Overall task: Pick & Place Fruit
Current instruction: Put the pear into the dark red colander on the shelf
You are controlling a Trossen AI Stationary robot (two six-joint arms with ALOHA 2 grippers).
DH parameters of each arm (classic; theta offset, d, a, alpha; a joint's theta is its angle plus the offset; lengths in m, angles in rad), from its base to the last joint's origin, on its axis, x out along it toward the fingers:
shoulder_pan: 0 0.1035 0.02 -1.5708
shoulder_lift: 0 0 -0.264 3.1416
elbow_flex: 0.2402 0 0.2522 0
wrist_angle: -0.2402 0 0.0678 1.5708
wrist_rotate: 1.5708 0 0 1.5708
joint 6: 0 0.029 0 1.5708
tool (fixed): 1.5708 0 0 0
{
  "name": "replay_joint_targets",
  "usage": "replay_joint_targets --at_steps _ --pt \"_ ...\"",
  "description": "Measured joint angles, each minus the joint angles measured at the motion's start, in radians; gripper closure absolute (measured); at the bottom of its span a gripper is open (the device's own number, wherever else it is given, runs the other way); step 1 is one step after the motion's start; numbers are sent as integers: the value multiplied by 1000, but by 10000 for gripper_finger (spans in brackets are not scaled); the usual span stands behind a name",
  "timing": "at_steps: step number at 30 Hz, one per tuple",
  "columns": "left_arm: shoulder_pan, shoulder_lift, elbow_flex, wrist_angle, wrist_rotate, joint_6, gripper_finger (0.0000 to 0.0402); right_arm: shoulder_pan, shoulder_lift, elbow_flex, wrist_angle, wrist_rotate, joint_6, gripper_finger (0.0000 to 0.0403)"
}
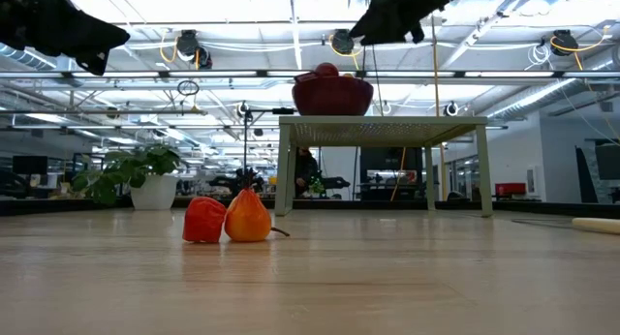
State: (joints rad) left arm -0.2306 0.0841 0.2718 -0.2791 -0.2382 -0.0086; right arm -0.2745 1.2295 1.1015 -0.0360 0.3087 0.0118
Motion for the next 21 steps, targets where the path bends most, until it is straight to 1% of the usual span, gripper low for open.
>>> replay_joint_targets --at_steps 3,6,10,16,18,21 --pt "0 0 0 0 0 0 369 42 -18 0 -12 56 -13 211" --pt "0 0 0 0 0 0 369 81 -38 0 -14 86 -40 241" --pt "0 0 0 0 0 0 369 117 -66 0 -42 85 -26 299" --pt "0 0 0 0 0 0 369 156 -111 0 -140 81 31 388" --pt "0 0 0 0 0 0 369 170 -126 0 -173 80 46 398" --pt "0 0 0 0 0 0 369 189 -150 0 -205 80 85 393"
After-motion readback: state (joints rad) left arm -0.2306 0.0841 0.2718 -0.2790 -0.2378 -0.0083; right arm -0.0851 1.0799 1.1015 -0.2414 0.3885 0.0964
